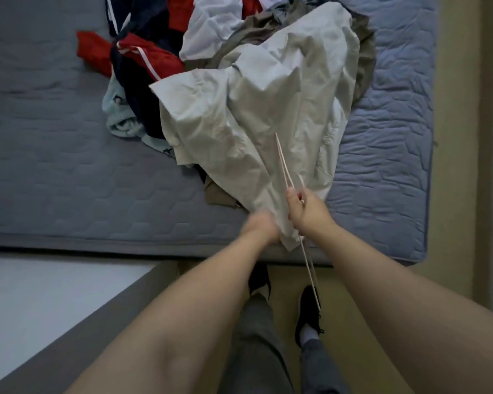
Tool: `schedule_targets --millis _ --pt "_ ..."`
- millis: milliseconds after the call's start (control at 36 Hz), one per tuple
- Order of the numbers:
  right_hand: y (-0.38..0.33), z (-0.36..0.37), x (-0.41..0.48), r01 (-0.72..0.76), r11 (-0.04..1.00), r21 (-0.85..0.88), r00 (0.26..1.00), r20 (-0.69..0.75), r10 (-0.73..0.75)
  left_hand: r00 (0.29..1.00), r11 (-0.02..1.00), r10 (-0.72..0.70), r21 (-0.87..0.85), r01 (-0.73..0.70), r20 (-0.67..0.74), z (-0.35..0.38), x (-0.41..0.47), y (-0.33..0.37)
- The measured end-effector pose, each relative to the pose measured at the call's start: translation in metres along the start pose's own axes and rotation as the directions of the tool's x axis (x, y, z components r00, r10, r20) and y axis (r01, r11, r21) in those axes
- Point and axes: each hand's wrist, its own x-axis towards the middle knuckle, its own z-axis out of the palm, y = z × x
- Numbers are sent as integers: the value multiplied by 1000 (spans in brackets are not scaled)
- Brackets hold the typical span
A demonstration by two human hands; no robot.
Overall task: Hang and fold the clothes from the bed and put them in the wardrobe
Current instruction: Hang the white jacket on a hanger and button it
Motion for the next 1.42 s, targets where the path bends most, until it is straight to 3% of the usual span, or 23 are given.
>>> schedule_targets --millis 56,83,167,194,222,306,361,556,639,694,750,778,833,861,889,944,972,1028,1083,1139,1222,1306,1417 --pt "6 -2 3 -46 998 -31 999 -10 45 942 1000 26 19 -21 -334 -45 11 14" --pt "9 -3 4 -68 997 -40 998 -11 67 866 997 75 20 -75 -495 -66 14 21" --pt "15 -6 2 -76 997 -33 997 -25 75 453 965 242 165 -204 -858 -128 26 37" --pt "17 -7 0 -59 998 -29 998 -34 58 388 962 270 225 -158 -881 -145 31 41" --pt "18 -8 -3 -38 999 -23 999 -40 37 424 963 269 256 -88 -865 -159 37 42" --pt "21 -12 -8 16 1000 10 998 -63 -16 674 945 166 311 100 -720 -187 57 36" --pt "22 -15 -10 20 999 40 997 -75 -17 768 937 104 322 138 -632 -192 67 20" --pt "20 -18 -13 33 997 76 994 -110 -24 891 874 217 485 4 -399 -138 60 -45" --pt "19 -17 -15 40 998 52 992 -119 -34 999 808 43 588 -31 -7 -93 46 -73" --pt "18 -17 -16 39 999 33 992 -121 -35 922 835 -219 550 7 320 -72 33 -80" --pt "18 -17 -17 38 999 19 992 -121 -35 823 868 -364 480 129 437 -69 25 -74" --pt "18 -16 -17 37 999 14 992 -122 -35 862 891 -337 423 162 378 -73 25 -67" --pt "18 -16 -16 36 999 10 991 -130 -34 991 941 -136 313 132 -10 -86 31 -47" --pt "19 -15 -15 38 999 9 990 -134 -37 966 966 -48 235 110 -255 -94 37 -38" --pt "19 -15 -15 40 999 8 990 -136 -38 891 989 -8 129 75 -453 -103 43 -29" --pt "20 -13 -13 40 999 10 990 -137 -38 744 996 -17 -78 -46 -668 -118 54 -12" --pt "21 -12 -13 44 999 10 990 -137 -43 708 987 -37 -138 -87 -705 -125 61 -6" --pt "23 -10 -12 53 999 11 991 -126 -51 705 959 -124 -266 -95 -698 -135 74 0" --pt "27 -7 -12 57 998 16 993 -100 -55 787 876 -227 -473 -91 -573 -142 84 0" --pt "30 -4 -12 51 998 21 995 -90 -49 873 812 -188 -571 -119 -449 -142 87 -4" --pt "33 -2 -13 28 999 38 995 -97 -24 917 887 70 -396 -237 -393 -135 73 -7" --pt "32 -3 -16 -14 998 60 994 -112 21 941 933 253 -201 -299 -226 -116 49 -3" --pt "24 -13 -25 -81 986 143 989 -114 98 904 907 408 171 -386 -126 -85 15 0"
